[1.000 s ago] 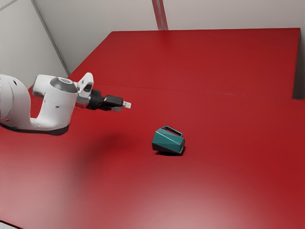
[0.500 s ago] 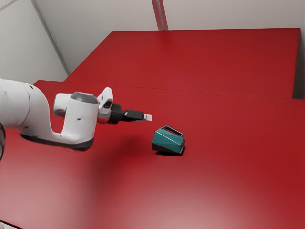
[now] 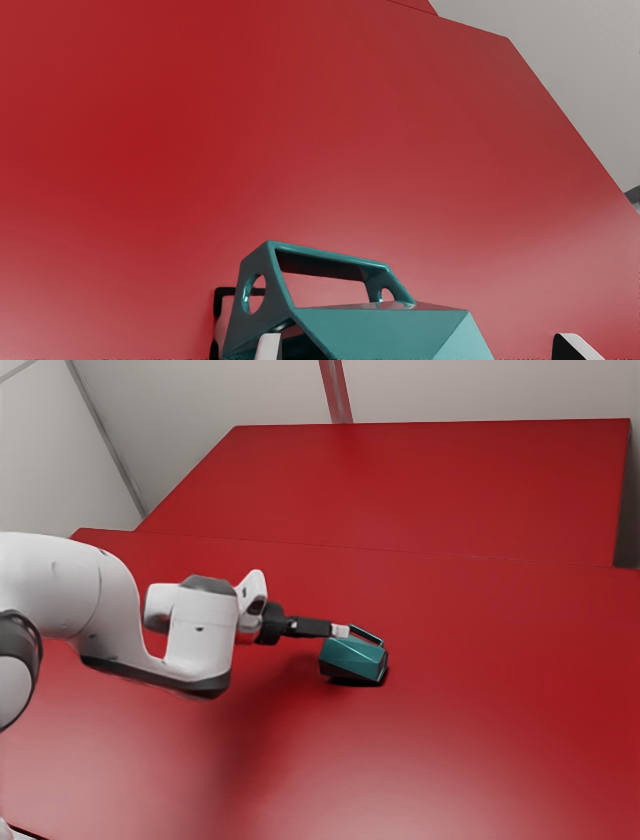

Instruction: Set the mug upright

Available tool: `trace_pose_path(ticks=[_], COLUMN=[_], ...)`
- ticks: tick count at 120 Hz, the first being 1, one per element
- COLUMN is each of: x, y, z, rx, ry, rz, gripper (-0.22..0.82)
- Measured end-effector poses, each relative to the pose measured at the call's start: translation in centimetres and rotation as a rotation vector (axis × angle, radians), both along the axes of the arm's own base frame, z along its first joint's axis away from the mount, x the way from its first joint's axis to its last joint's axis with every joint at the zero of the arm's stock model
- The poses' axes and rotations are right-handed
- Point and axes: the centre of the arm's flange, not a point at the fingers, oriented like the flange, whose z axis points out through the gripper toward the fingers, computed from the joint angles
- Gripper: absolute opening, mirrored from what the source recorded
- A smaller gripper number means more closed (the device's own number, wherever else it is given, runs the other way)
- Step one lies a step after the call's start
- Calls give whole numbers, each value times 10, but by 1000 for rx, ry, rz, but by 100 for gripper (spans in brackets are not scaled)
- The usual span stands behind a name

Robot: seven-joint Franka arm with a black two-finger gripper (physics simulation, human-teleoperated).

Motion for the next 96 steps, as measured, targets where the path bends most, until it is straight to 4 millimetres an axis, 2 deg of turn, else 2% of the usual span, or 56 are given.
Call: trace_pose_path(ticks=[19, 56, 83, 88, 96], x=[-4, -6, -30, -32, -34], y=[-17, -26, -51, -54, -59], z=[-12, -11, -13, -10, -3], rx=[-1, -10, -46, -50, -50], ry=[5, -21, -12, -17, -31], rz=[-13, -20, -38, -39, -39], gripper=[59, 53, 50, 47, 32])
